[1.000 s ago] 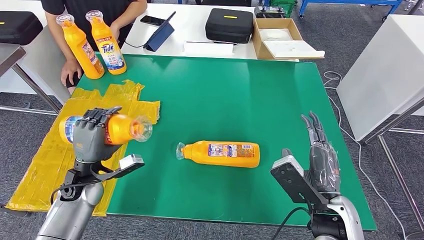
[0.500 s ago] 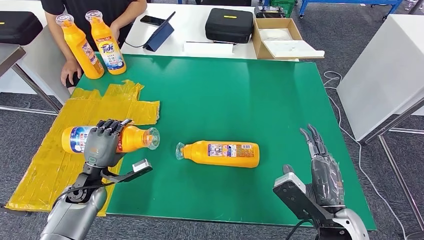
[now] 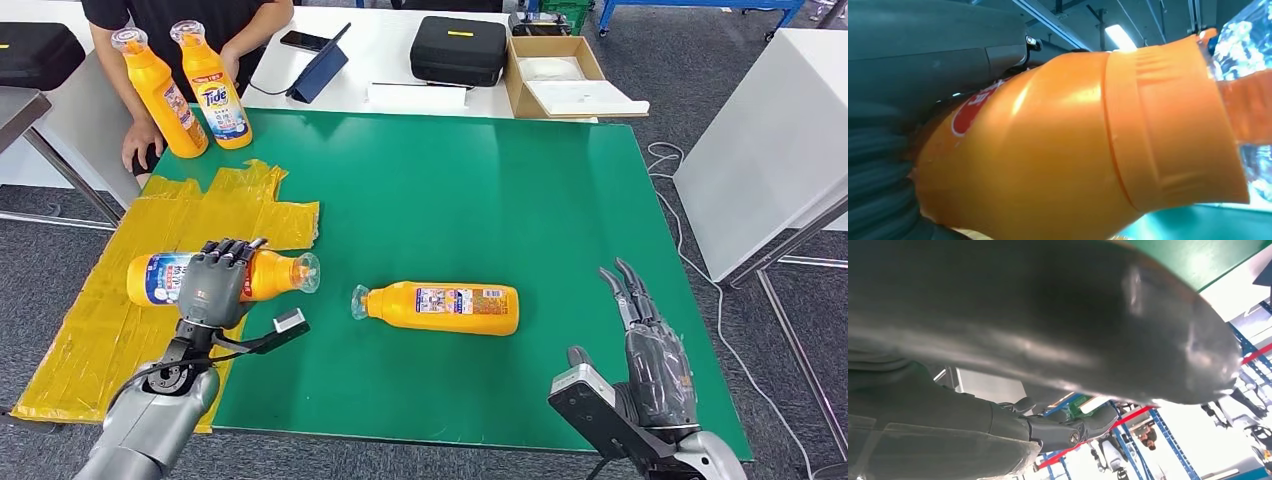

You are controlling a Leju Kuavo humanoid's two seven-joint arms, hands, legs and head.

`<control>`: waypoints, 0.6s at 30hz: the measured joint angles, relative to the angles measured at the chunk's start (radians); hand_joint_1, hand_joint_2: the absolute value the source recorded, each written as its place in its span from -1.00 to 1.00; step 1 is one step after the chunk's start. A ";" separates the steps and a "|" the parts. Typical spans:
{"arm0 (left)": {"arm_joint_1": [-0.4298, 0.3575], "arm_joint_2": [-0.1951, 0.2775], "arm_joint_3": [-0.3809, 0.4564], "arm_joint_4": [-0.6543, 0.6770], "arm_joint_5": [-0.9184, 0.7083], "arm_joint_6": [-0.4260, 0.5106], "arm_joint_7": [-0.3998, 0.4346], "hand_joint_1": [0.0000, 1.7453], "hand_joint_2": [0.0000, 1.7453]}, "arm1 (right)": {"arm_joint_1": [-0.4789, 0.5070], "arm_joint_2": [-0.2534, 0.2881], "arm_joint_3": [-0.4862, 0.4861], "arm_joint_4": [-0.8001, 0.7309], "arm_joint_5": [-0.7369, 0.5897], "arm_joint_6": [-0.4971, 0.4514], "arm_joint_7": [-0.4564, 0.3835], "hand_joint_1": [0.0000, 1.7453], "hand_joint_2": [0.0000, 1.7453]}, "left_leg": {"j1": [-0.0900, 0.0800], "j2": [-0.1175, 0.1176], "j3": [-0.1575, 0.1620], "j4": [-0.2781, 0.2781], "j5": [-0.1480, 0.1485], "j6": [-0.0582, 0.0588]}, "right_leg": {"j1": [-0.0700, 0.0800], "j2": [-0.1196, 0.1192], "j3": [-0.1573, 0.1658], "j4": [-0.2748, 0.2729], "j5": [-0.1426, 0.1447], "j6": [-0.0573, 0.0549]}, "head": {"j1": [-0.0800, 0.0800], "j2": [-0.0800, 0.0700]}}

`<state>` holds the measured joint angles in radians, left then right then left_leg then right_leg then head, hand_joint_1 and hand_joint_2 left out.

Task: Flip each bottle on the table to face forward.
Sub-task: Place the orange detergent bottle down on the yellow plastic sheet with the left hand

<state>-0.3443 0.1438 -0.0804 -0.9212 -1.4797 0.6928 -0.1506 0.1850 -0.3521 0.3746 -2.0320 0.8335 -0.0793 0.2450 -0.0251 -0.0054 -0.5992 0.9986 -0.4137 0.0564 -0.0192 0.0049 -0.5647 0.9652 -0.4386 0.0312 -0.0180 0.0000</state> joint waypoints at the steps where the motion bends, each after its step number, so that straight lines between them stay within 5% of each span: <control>1: -0.008 0.000 -0.008 0.021 -0.010 -0.007 0.020 -1.00 -1.00 | 0.001 0.000 0.000 -0.002 0.004 0.004 0.002 -1.00 -1.00 | 0.000 0.000 0.000 0.000 0.000 0.000 | 0.000 0.000 0.000 0.000 0.000 0.000 | 0.000 0.000; 8: -0.040 0.008 -0.062 0.133 -0.005 -0.080 0.069 -1.00 -1.00 | 0.037 -0.005 0.000 -0.017 0.033 0.015 0.017 -1.00 -1.00 | 0.000 0.000 0.000 0.000 0.000 0.000 | 0.000 0.000 0.000 0.000 0.000 0.000 | 0.000 0.000; 18: -0.013 0.029 -0.112 0.068 0.073 -0.172 0.065 -1.00 -1.00 | 0.067 -0.036 0.006 -0.017 0.017 0.004 0.027 -1.00 -1.00 | 0.000 0.000 0.000 0.000 0.000 0.000 | 0.000 0.000 0.001 0.000 0.000 0.000 | 0.000 0.000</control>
<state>-0.3569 0.1730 -0.1926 -0.8529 -1.4066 0.5204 -0.0857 0.2522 -0.3877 0.3802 -2.0493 0.8502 -0.0748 0.2717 -0.0251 -0.0054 -0.5992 0.9985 -0.4137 0.0564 -0.0191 0.0049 -0.5641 0.9652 -0.4386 0.0312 -0.0180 0.0000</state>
